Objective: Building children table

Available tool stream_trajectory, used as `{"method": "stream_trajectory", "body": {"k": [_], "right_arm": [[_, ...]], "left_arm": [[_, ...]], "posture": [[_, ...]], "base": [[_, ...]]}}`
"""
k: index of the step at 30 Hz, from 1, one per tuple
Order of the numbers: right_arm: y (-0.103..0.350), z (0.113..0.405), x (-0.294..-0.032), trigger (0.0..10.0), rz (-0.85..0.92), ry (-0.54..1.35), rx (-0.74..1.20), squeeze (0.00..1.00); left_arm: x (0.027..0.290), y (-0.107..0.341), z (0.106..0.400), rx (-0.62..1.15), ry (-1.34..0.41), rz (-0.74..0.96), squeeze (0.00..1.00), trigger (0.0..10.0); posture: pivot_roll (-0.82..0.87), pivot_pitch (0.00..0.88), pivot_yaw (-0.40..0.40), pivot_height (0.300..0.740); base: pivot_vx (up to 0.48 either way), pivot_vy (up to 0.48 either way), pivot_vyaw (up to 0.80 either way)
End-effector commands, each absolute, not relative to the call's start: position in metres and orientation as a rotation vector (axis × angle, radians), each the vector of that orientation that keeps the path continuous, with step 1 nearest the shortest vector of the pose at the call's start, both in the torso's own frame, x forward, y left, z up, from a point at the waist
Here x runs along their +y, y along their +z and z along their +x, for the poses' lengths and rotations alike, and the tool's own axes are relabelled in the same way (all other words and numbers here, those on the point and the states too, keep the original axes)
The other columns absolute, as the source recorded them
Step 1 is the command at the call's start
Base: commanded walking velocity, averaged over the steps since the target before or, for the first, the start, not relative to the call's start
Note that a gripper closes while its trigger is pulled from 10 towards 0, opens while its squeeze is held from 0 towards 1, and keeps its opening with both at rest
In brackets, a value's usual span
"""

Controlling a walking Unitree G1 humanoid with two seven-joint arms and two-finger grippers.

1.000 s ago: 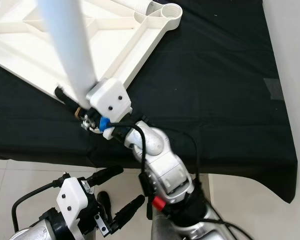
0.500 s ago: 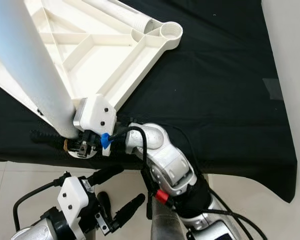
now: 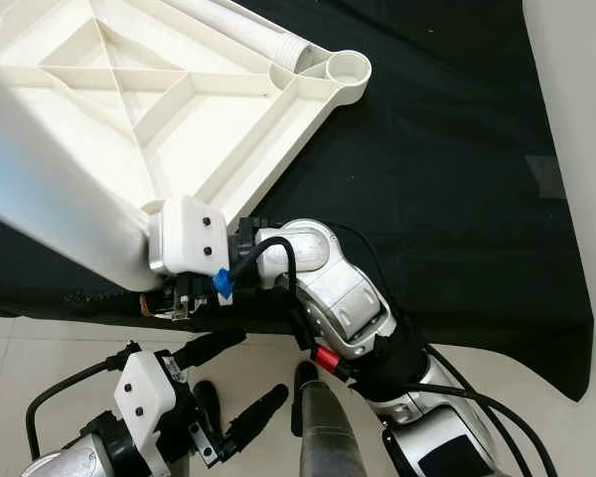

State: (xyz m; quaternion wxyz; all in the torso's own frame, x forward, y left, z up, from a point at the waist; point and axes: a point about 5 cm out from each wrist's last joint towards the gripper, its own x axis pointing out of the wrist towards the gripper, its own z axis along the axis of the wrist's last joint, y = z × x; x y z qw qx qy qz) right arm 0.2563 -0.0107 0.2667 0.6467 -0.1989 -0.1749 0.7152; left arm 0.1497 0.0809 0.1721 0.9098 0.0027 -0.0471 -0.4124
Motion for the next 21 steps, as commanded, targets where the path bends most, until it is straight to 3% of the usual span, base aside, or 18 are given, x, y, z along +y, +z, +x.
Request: {"method": "stream_trajectory", "body": {"k": [1, 8, 21], "right_arm": [[0.234, 0.263, -0.008, 10.0, -0.509, 1.618, -0.187, 0.00], [0.231, 0.280, -0.007, 10.0, -0.580, 1.522, -0.101, 0.00], [0.230, 0.313, -0.016, 10.0, -0.404, 1.254, 0.053, 0.00]], "left_arm": [[0.080, 0.167, 0.145, -0.064, -0.862, -0.004, 0.00, 10.0], [0.080, 0.167, 0.146, -0.065, -0.862, -0.005, 0.00, 10.0], [0.079, 0.167, 0.147, -0.072, -0.857, -0.006, 0.00, 10.0]], "posture": [[0.06, 0.470, -0.008, 0.740], [0.05, 0.469, -0.010, 0.740], [0.05, 0.467, -0.019, 0.740]], "base": [[0.000, 0.000, 0.00], [0.000, 0.000, 0.00], [0.000, 0.000, 0.00]]}}
